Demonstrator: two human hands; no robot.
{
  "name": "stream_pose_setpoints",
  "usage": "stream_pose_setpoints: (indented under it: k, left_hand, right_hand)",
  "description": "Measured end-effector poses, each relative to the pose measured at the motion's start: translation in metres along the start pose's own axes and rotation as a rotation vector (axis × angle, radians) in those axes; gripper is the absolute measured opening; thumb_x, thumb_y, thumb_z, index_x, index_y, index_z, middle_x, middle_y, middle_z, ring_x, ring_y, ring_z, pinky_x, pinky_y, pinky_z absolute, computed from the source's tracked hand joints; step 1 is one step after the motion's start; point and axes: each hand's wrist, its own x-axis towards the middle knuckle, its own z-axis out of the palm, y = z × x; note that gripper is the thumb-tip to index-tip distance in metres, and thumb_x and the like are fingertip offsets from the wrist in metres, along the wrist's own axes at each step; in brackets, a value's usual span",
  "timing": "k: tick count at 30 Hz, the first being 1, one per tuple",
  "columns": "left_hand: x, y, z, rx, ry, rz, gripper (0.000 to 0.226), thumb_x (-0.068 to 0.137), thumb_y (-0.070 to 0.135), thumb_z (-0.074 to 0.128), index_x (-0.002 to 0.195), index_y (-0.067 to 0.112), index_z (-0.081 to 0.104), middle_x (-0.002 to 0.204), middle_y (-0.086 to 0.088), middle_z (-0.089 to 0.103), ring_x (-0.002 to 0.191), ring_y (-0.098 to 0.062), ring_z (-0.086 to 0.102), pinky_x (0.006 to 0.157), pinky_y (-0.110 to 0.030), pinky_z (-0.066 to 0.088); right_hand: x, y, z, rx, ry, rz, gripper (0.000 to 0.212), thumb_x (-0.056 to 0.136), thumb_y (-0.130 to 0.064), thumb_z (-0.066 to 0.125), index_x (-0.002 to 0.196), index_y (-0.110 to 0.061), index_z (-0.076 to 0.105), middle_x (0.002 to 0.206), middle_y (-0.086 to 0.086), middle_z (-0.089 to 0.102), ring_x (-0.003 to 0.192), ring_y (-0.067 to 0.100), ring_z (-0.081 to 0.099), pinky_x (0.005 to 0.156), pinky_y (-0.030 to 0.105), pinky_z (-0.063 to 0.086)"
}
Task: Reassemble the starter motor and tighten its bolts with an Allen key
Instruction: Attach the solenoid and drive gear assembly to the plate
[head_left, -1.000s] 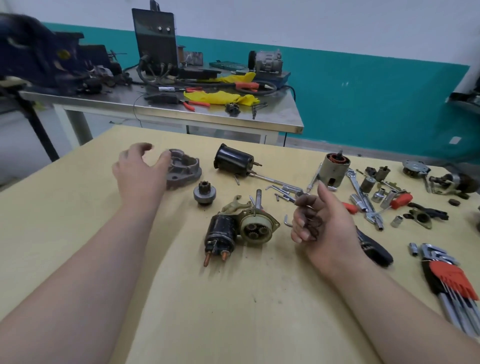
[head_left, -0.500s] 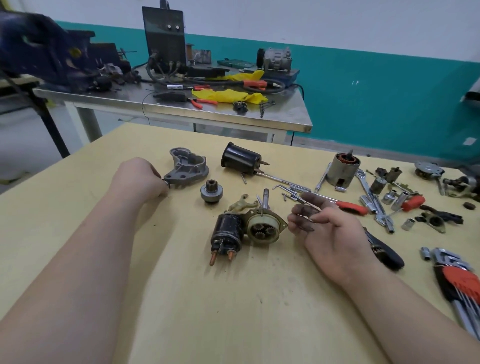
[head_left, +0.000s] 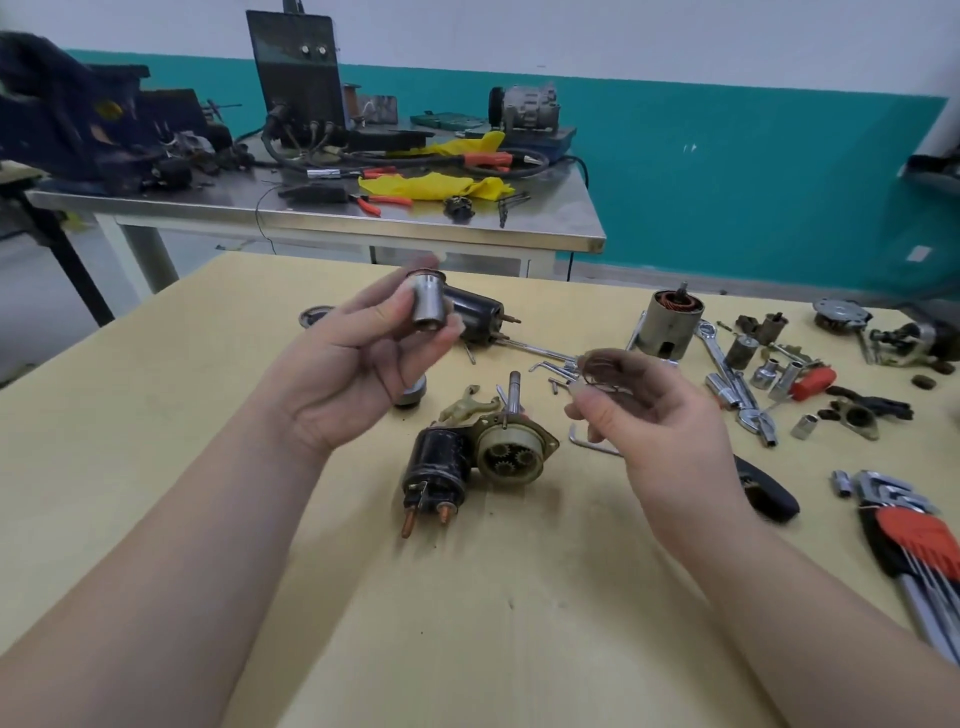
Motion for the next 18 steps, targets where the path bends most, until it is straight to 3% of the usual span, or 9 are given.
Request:
stream_pose_setpoints:
  k: [3,6,9,11,14,18]
  left_hand:
    - [-0.004,-0.016,0.012,-0.049,-0.117,0.0,0.047,0.096,0.002,0.06,0.142,0.006,0.067,0.11,-0.02,0.073,0.106,-0.032,0.078,0.092,-0.04,0.065]
    - [-0.006,-0.029,0.022,0.058,-0.126,0.02,0.038,0.09,-0.002,0.066,0.125,0.009,0.077,0.113,-0.018,0.074,0.113,-0.034,0.075,0.097,-0.048,0.062]
    - [-0.007,-0.033,0.027,0.197,-0.084,0.024,0.034,0.082,0.006,0.077,0.113,0.018,0.082,0.11,-0.009,0.078,0.105,-0.024,0.074,0.093,-0.039,0.063]
    - [-0.008,-0.033,0.03,0.251,-0.099,0.005,0.034,0.079,0.007,0.079,0.11,0.019,0.084,0.111,-0.008,0.079,0.102,-0.023,0.074,0.091,-0.036,0.062]
    - [-0.009,-0.036,0.031,0.34,-0.075,0.018,0.037,0.077,0.005,0.081,0.112,0.017,0.084,0.112,-0.013,0.08,0.105,-0.027,0.074,0.098,-0.039,0.059]
    - [-0.01,-0.038,0.034,0.433,-0.025,0.084,0.045,0.076,0.01,0.086,0.121,0.012,0.082,0.111,-0.016,0.08,0.101,-0.025,0.074,0.091,-0.031,0.061]
  right_hand:
    - [-0.011,-0.004,0.004,-0.049,-0.086,-0.14,0.056,0.078,-0.035,0.083,0.131,-0.05,0.069,0.116,-0.014,0.067,0.101,0.012,0.073,0.09,0.02,0.058]
    - [-0.019,-0.006,0.011,-0.11,-0.167,-0.27,0.069,0.091,-0.02,0.082,0.144,-0.054,0.055,0.114,-0.017,0.061,0.109,0.017,0.069,0.094,0.024,0.058]
    - [-0.023,-0.006,0.019,-0.012,-0.157,-0.268,0.068,0.085,-0.012,0.082,0.14,-0.042,0.055,0.115,-0.006,0.07,0.105,0.023,0.073,0.09,0.033,0.061]
    - [-0.023,-0.007,0.021,0.023,-0.126,-0.254,0.059,0.082,-0.011,0.084,0.131,-0.034,0.059,0.118,-0.003,0.074,0.107,0.022,0.074,0.09,0.031,0.06]
    - [-0.022,-0.008,0.019,0.051,-0.107,-0.234,0.052,0.081,-0.011,0.085,0.124,-0.029,0.063,0.118,-0.002,0.076,0.108,0.021,0.076,0.092,0.031,0.061]
    - [-0.023,-0.01,0.018,0.091,-0.096,-0.24,0.043,0.085,-0.008,0.083,0.121,-0.025,0.068,0.113,-0.004,0.079,0.105,0.02,0.077,0.087,0.027,0.062]
